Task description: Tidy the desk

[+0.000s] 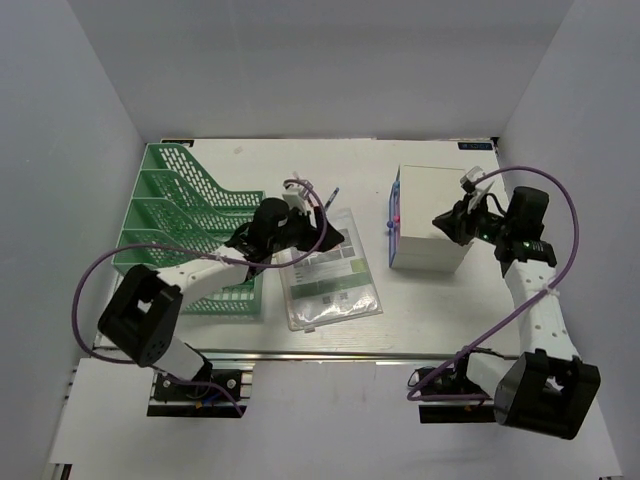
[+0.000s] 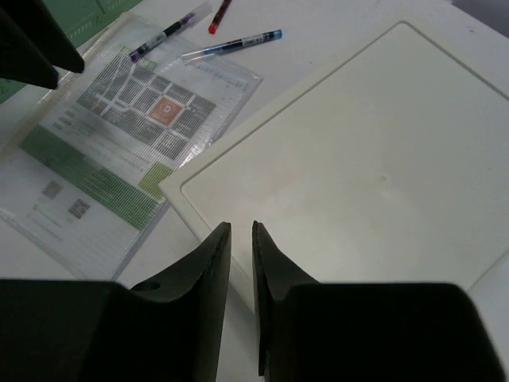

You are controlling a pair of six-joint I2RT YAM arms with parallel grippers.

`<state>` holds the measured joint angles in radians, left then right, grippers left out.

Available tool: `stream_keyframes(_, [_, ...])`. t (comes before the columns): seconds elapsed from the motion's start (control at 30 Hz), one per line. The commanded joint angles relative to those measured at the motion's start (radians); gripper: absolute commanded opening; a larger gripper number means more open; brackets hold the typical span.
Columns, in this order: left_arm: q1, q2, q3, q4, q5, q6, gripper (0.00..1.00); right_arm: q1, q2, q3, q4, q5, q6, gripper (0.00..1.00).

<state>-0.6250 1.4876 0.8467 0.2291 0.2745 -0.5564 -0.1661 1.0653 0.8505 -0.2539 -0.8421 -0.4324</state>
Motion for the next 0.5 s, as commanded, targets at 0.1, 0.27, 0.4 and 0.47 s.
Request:
stream_keyframes(0.1, [-0.015,0.225,0.061,0.278,0.100,-0.171,0.42,0.060,0.061,0.110,-0.038,0.007,0.009,0.43])
stream_keyframes(0.27, [-0.034,0.399,0.189,0.335,0.115,-0.238,0.49,0.138,0.111,0.169,-0.022,0.118,0.034,0.70])
stream_keyframes(0.4, [-0.044,0.509,0.285,0.349,0.108,-0.269,0.65,0.227,0.171,0.208,-0.002,0.242,0.064,0.70])
stream_keyframes(0.47, [-0.053,0.568,0.333,0.377,0.112,-0.295,0.67,0.250,0.186,0.209,0.016,0.300,0.090,0.70])
